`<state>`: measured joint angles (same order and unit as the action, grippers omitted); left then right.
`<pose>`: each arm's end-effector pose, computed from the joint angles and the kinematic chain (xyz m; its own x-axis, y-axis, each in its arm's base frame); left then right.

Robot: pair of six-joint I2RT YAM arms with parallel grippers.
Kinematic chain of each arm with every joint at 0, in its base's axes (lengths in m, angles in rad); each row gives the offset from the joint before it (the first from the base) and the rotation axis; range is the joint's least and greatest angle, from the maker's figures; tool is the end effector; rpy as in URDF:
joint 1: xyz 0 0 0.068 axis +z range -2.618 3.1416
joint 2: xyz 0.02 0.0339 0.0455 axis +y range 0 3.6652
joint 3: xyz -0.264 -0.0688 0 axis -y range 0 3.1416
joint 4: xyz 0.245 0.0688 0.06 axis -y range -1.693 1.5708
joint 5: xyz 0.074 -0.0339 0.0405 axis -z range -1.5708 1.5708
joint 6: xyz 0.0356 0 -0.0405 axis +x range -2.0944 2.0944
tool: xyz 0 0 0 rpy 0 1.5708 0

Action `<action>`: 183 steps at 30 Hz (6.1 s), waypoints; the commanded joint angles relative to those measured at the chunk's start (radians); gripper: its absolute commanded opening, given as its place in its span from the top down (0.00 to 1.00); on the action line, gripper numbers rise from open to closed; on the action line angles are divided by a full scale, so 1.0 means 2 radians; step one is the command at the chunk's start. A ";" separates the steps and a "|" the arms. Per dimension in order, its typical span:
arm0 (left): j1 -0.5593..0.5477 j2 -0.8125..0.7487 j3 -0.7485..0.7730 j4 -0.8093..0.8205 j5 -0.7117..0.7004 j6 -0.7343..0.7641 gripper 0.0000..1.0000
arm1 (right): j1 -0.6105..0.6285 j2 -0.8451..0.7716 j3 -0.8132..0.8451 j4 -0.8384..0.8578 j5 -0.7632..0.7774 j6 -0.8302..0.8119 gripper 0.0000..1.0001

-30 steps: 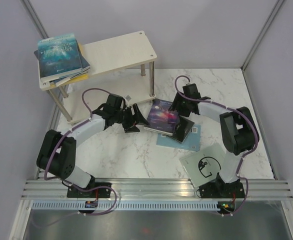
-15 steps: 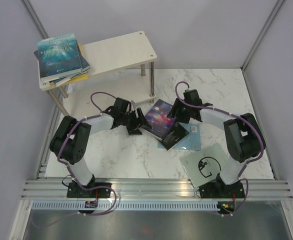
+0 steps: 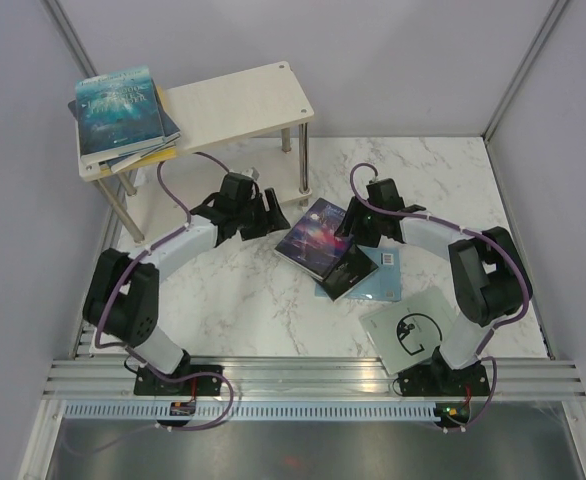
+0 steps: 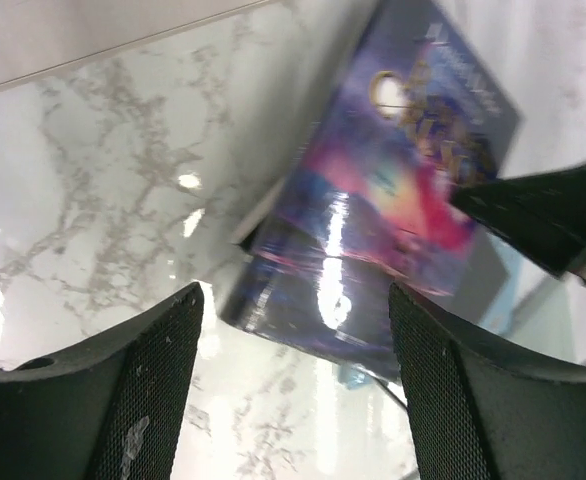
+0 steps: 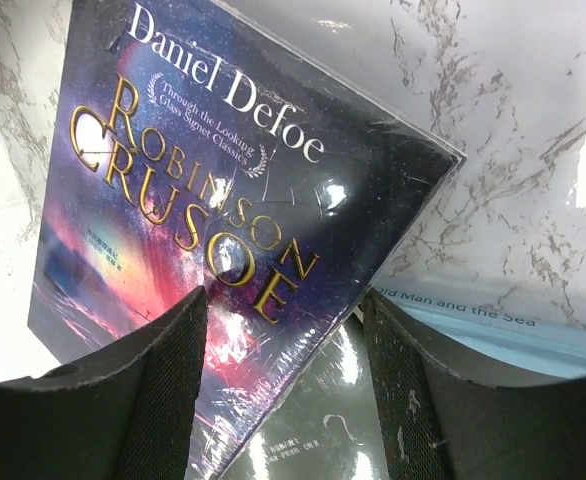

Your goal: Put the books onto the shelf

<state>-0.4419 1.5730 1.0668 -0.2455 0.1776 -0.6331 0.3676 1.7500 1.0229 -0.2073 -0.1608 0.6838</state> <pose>0.3079 -0.1526 0.2367 -0.8157 -0.2583 -0.5176 0.0682 0.8456 -0.5295 0.3291 0.1328 0.1675 -0.8620 0.3363 -0.3793 0.1303 0.8701 0.4753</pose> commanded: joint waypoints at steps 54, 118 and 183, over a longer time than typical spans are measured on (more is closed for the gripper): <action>-0.014 -0.054 -0.139 0.111 0.064 -0.059 0.20 | 0.013 -0.081 -0.035 -0.254 0.088 -0.079 0.32; 0.023 -0.193 -0.324 0.461 0.222 -0.340 0.98 | 0.074 -0.102 -0.045 -0.089 -0.185 -0.016 0.18; 0.029 -0.439 -0.246 0.228 0.128 -0.344 0.20 | 0.086 -0.273 0.051 0.184 -0.307 0.266 1.00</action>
<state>-0.3885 0.7036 0.5209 0.2523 0.4030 -1.4029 0.5739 1.2449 1.0275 0.0612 -0.7628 1.2228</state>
